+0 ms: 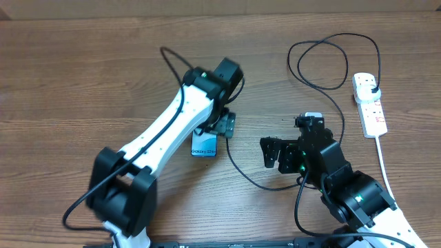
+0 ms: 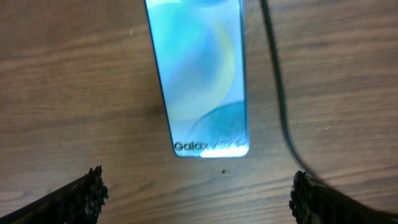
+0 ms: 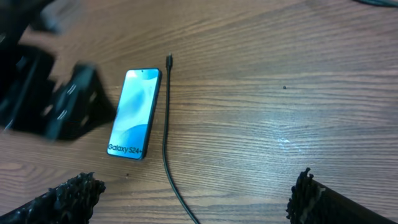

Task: Plug charger to phone and switch on socket

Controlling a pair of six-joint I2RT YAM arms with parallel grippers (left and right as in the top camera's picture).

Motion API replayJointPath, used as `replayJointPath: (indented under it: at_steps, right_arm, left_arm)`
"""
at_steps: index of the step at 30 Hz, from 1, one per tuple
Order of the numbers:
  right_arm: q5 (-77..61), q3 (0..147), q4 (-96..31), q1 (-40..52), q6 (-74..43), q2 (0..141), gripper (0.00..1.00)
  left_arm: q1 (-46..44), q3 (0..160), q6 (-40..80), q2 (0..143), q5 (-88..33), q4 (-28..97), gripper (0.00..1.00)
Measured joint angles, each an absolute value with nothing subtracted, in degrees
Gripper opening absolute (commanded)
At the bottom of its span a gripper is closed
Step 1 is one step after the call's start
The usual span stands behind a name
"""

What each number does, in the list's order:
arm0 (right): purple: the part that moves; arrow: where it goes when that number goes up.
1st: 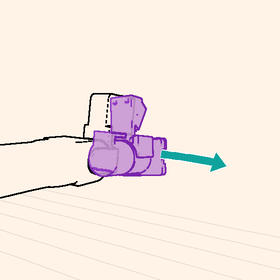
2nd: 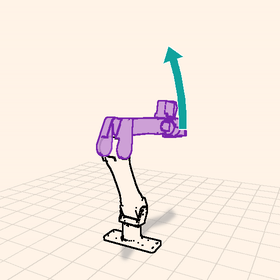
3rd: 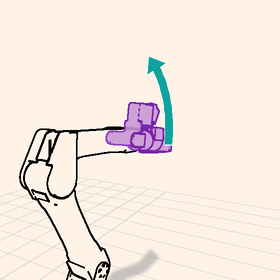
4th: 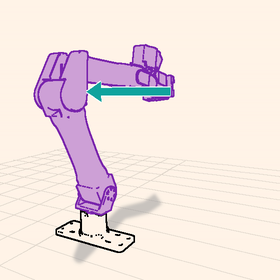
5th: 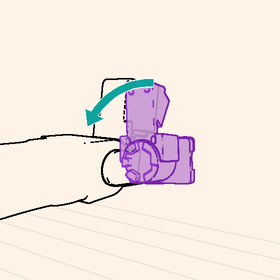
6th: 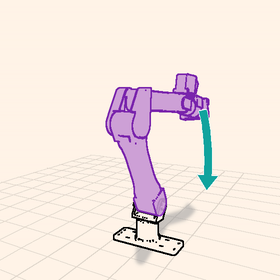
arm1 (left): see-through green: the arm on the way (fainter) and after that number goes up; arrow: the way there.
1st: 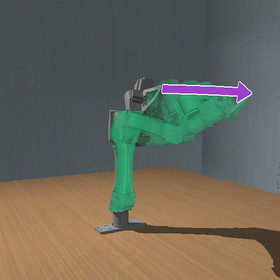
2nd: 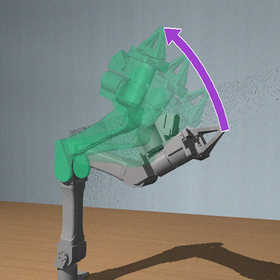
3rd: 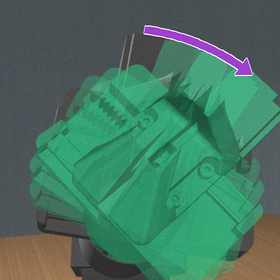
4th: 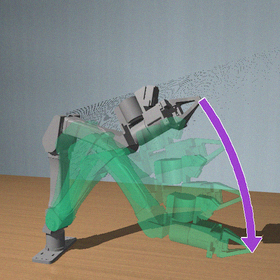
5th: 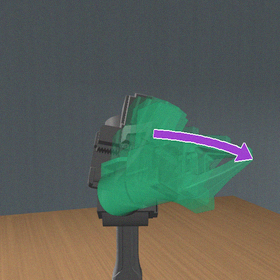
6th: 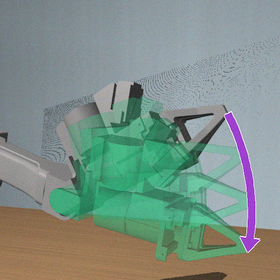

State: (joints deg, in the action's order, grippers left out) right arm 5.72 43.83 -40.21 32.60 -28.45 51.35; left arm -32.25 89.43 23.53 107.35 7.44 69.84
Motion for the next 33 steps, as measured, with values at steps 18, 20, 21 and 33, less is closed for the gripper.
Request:
replayJointPath:
  at_steps: [18, 20, 21, 33]
  right_arm:
    - [3.29, 43.83, -37.5, 32.6, -28.42, 59.99, 1.0]
    - [3.22, 43.83, -37.32, 32.62, -28.45, 59.96, 1.0]
    - [3.22, 43.83, -37.26, 32.62, -28.45, 59.99, 1.0]
    - [3.2, 43.83, -37.17, 32.62, -28.4, 59.96, 1.0]
  left_arm:
    - [-29.63, 79.99, 26.26, 101.06, 3.4, 55.11, 1.0]
    - [-29.63, 79.99, 26.7, 101.84, 3.2, 55.02, 1.0]
    - [-29.63, 79.99, 26.87, 102.52, 3.2, 55.02, 1.0]
    - [-29.61, 79.94, 26.55, 113.89, 3.22, 54.76, 1.0]
